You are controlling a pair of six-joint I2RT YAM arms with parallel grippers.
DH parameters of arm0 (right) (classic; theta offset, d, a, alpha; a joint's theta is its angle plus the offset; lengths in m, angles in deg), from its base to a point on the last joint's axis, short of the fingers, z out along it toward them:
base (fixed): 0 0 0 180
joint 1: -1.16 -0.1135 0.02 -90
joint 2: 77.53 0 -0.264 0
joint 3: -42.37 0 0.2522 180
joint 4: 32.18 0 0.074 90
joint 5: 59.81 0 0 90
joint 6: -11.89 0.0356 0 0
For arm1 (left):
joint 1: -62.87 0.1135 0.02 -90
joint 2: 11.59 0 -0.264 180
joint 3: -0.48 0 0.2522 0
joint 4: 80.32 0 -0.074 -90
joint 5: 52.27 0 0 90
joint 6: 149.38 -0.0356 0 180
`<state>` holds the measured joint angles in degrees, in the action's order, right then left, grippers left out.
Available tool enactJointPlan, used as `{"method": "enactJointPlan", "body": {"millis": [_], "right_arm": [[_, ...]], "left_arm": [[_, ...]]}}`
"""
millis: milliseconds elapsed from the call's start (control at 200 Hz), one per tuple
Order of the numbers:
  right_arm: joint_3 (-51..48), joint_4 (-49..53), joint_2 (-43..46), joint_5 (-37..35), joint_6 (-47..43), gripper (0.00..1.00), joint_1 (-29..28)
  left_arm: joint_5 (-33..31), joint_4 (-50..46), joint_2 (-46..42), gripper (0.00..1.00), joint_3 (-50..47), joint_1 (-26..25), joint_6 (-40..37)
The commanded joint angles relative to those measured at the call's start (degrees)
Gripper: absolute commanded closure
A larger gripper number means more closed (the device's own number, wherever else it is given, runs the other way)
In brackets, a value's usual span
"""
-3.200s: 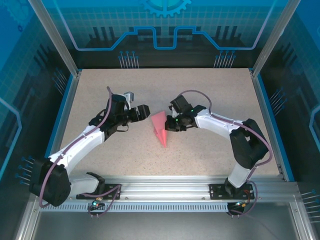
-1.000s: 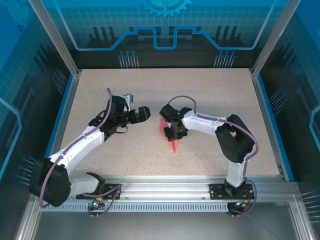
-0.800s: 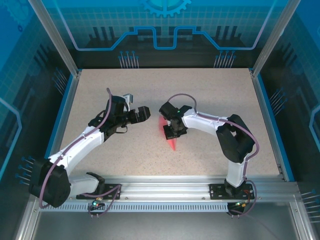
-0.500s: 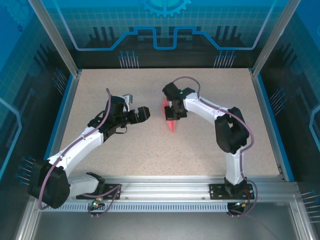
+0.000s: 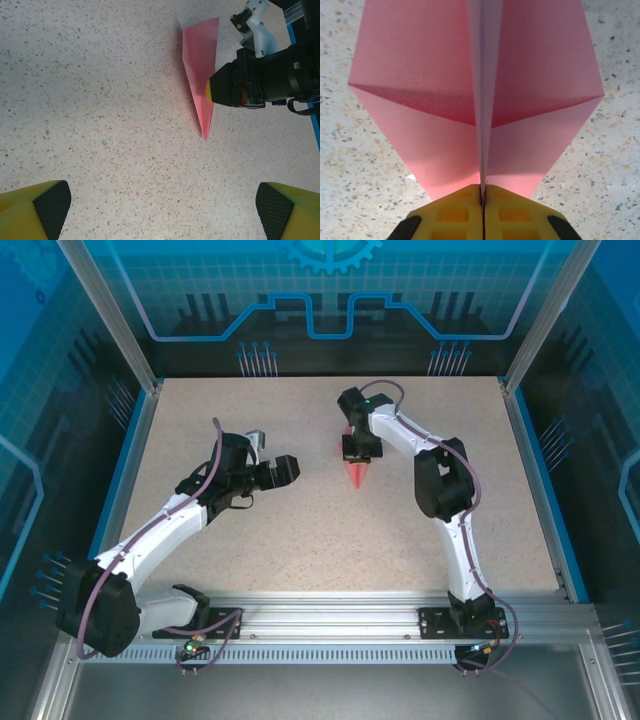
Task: Fold a paper plane with a square sheet of paper (fold left side to right side)
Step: Place the paper plane at the top-center of the table.
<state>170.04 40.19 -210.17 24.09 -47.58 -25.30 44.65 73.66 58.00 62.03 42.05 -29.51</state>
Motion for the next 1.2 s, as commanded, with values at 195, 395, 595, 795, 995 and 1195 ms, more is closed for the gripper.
{"method": "enactJointPlan", "body": {"millis": [195, 395, 595, 795, 995, 1195], "right_arm": [[2.19, 3.12, -3.37, -0.34, -1.66, 0.81, 0.15], [2.44, 2.86, -4.38, -1.5, -1.99, 0.8, 0.2], [4.32, 2.74, -6.43, -1.18, -1.94, 0.82, 0.26], [6.54, 3.44, -8.08, -0.69, -1.45, 0.86, 0.27], [6.94, 4.25, -7.73, -0.77, -0.82, 0.87, 0.3], [6.84, 4.91, -5.49, -1.19, -0.82, 0.86, 0.27]], "left_arm": [[1.42, -0.67, -0.16, 0.01, 0.22, 0.61, -0.86], [1.51, -0.67, 0.11, 0.01, 0.37, 0.61, -0.8], [1.59, -0.84, 0.2, 0.01, 0.71, 0.69, -0.86], [1.64, -1.02, 0.2, 0.01, 0.97, 0.66, -0.99], [1.78, -1.37, 0.57, 0.01, 1.58, 0.61, -0.97], [2.05, -1.85, 1.29, 0.01, 2.55, 0.69, -0.95]]}}
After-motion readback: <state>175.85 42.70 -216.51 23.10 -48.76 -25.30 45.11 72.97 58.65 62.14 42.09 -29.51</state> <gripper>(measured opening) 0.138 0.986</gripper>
